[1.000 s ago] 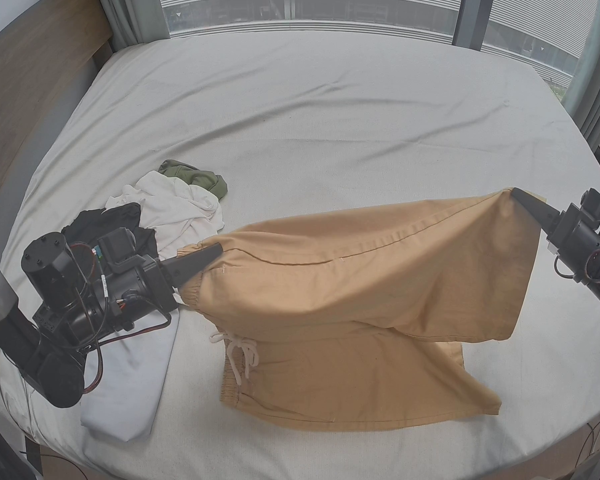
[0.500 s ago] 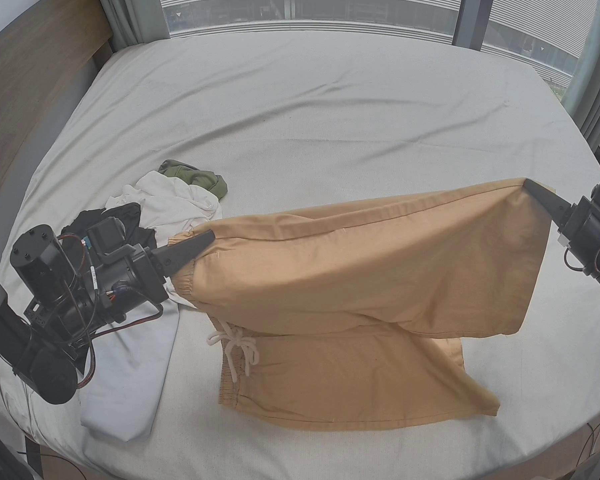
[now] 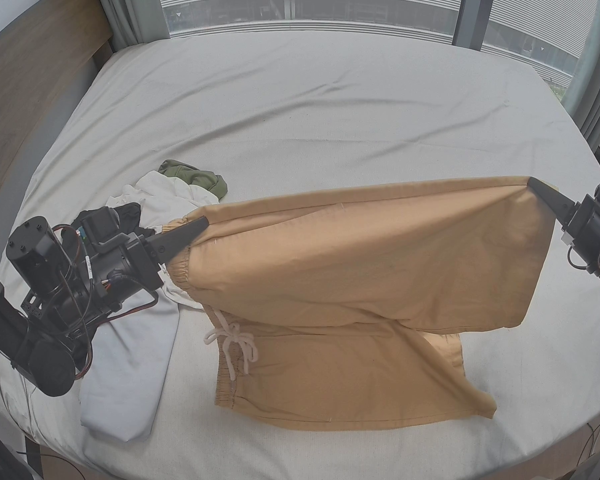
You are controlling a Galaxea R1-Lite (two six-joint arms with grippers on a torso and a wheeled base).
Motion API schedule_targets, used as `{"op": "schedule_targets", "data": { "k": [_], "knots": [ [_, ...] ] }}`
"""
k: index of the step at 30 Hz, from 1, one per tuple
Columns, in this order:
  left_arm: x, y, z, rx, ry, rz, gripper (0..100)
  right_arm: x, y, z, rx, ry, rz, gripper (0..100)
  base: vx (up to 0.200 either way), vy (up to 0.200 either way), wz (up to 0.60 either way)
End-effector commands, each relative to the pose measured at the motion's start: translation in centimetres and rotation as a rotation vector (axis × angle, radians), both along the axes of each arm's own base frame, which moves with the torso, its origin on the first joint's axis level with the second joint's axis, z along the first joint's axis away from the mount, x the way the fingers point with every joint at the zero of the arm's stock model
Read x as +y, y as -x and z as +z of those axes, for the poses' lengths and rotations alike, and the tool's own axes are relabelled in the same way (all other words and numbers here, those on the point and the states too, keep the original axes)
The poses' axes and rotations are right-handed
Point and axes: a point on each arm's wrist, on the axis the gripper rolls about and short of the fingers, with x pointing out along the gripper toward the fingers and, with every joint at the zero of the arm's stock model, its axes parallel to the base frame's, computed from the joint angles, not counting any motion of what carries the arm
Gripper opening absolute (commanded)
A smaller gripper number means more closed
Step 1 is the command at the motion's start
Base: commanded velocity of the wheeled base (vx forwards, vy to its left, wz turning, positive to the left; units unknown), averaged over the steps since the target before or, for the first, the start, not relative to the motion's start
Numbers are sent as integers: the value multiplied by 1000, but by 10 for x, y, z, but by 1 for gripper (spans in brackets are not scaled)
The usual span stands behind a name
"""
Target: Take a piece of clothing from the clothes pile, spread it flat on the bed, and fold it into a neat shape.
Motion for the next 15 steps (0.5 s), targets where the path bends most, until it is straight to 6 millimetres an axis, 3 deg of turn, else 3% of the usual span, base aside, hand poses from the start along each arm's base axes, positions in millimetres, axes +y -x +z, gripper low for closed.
{"op": "schedule_targets", "data": {
  "k": [1, 15],
  "knots": [
    [0, -2, 3, -14, 4, 1, 0, -3, 0, 0, 1, 3, -5, 0, 0, 0, 0],
    [5, -4, 4, -19, 5, 22, 0, -4, 1, -1, 1, 5, -2, 0, 0, 0, 0]
  ]
}}
